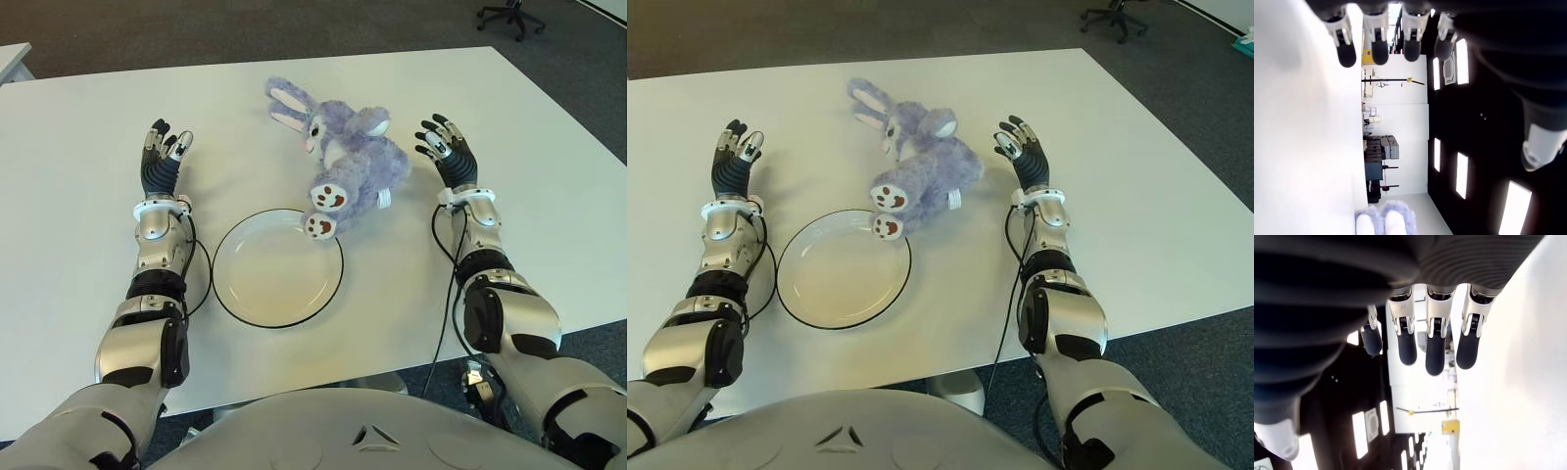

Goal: Put the doll into the plate.

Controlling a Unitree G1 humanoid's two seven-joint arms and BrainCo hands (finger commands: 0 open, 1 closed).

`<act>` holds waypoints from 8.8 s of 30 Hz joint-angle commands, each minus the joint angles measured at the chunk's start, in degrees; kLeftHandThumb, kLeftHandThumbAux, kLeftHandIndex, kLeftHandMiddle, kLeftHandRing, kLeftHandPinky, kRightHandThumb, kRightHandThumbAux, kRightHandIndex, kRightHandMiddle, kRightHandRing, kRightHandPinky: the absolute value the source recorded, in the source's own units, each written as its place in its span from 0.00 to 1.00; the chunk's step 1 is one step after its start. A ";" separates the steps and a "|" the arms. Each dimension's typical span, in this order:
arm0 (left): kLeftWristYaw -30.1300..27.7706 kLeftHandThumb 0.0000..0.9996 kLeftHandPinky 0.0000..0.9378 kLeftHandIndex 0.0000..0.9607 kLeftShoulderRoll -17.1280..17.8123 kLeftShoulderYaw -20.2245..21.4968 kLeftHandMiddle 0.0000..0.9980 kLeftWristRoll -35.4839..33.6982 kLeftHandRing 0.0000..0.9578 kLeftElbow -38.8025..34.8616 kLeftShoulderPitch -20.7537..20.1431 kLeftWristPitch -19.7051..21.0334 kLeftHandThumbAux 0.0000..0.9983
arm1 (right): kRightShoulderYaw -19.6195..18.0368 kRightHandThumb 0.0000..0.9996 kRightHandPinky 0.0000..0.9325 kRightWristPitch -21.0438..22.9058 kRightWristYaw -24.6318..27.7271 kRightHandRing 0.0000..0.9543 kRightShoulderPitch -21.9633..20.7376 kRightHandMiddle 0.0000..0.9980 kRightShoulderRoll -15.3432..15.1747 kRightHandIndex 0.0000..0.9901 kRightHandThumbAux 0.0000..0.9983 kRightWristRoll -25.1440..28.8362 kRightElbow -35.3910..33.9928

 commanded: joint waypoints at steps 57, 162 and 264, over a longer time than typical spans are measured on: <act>-0.85 0.06 0.12 0.00 -1.02 -0.55 0.06 0.43 0.09 6.22 5.03 2.04 0.54 | 3.59 0.14 0.00 2.19 16.38 0.00 16.35 0.00 2.50 0.00 0.37 0.54 -4.80; -0.17 0.02 0.13 0.00 -0.47 -0.44 0.08 0.73 0.11 8.93 3.92 1.03 0.54 | 12.44 0.28 0.00 -13.04 13.27 0.00 17.11 0.00 -0.36 0.00 0.15 -6.67 -2.85; 0.15 0.03 0.16 0.00 -1.35 -0.75 0.07 0.85 0.11 6.11 5.26 1.95 0.52 | 13.72 0.96 0.45 -9.46 8.41 0.26 20.56 0.13 2.41 0.14 0.40 -4.33 -9.41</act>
